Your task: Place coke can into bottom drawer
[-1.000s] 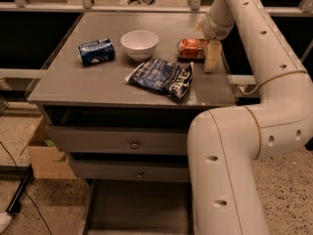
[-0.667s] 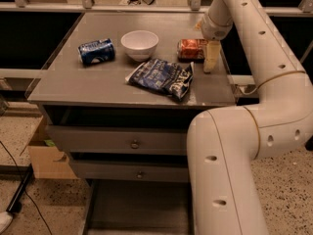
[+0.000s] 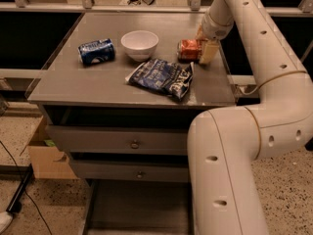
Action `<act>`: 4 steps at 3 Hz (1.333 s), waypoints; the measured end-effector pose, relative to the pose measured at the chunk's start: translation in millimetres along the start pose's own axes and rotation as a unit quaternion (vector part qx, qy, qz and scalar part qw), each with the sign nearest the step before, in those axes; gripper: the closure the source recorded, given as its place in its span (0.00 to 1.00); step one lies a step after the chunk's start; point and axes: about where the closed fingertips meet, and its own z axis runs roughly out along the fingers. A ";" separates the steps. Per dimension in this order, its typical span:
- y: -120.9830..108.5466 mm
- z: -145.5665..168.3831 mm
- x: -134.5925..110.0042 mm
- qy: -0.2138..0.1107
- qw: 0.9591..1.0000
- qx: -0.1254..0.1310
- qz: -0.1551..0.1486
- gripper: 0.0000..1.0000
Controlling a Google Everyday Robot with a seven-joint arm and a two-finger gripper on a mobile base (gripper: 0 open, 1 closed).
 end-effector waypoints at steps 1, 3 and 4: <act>0.0 0.0 0.0 0.000 1.000 0.000 0.000 0.65; 0.0 0.0 0.0 0.000 1.000 0.000 0.000 1.00; 0.1 -2.7 -1.0 0.000 1.000 0.000 0.000 1.00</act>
Offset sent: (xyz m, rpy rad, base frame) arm 0.0000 0.0000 0.0000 0.0000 0.0000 0.0000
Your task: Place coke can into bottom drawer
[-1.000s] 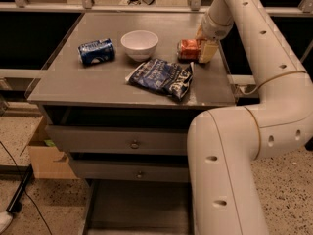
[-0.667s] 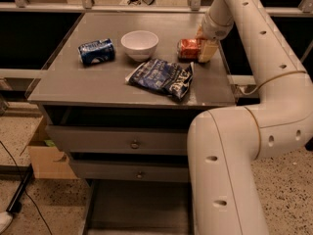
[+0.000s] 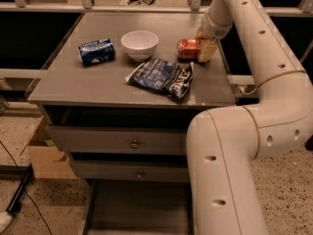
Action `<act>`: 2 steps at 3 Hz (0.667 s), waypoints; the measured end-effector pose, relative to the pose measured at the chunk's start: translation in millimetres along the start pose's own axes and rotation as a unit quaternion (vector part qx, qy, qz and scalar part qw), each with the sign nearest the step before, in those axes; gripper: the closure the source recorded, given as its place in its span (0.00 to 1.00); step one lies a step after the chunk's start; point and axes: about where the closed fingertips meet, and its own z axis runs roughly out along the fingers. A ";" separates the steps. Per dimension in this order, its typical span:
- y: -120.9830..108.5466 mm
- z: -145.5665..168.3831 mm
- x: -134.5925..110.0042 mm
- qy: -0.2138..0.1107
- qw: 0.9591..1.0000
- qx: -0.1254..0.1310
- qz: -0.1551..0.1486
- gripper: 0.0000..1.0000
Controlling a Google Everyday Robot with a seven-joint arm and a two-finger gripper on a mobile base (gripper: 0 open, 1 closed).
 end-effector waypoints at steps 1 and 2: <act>-1.8 -14.8 5.0 -0.005 1.000 0.014 0.012 1.00; -2.5 -42.4 12.7 -0.001 0.999 0.031 0.018 1.00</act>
Offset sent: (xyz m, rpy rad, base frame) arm -0.0402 -0.0422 0.0783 0.0167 -0.0904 -0.0664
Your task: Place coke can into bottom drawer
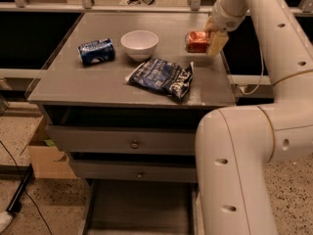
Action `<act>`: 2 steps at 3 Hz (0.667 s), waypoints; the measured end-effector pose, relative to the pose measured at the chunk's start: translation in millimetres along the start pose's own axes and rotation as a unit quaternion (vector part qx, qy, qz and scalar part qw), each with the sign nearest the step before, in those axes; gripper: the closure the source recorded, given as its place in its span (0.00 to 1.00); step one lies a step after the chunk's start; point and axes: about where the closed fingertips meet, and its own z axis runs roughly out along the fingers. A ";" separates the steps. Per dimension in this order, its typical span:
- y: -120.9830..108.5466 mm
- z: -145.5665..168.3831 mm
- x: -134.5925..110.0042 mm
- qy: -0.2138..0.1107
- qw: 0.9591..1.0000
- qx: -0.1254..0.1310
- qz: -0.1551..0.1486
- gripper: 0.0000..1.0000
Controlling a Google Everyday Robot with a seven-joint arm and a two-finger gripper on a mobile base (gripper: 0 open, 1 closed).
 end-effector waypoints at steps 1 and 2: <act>0.3 -33.3 9.5 0.004 1.000 0.017 0.003 1.00; 3.6 -75.4 16.5 0.006 0.999 0.035 0.006 1.00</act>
Offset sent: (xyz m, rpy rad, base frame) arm -0.1057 -0.0456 0.0960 -0.0013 -0.0971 -0.0484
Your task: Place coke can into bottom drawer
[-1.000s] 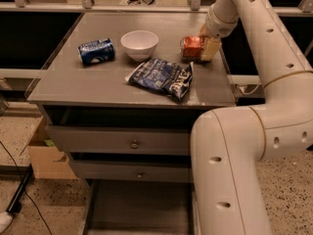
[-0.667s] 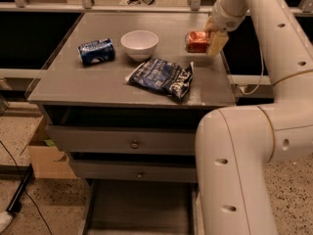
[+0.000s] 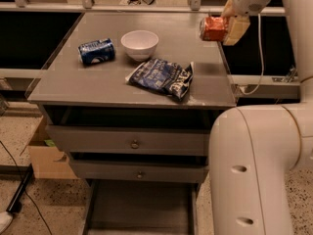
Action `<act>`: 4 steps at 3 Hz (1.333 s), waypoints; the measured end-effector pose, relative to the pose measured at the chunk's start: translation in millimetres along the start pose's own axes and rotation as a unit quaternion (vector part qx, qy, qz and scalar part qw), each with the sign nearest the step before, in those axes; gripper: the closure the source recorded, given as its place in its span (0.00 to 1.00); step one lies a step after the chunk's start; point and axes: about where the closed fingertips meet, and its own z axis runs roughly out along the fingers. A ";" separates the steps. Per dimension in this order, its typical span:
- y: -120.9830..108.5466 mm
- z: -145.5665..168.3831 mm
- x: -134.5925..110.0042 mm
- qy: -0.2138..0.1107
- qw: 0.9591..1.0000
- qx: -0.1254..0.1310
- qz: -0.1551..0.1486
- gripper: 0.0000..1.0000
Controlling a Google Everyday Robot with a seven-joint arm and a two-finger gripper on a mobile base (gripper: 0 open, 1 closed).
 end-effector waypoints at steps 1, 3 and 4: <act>0.7 -50.2 3.9 -0.003 1.000 0.025 0.010 1.00; 2.6 -47.9 -4.3 -0.026 0.999 0.022 0.007 1.00; 8.5 -65.4 -7.9 -0.061 0.998 0.030 0.003 1.00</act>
Offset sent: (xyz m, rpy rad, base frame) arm -0.0211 -0.0134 0.0381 0.0181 -0.0396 -0.0208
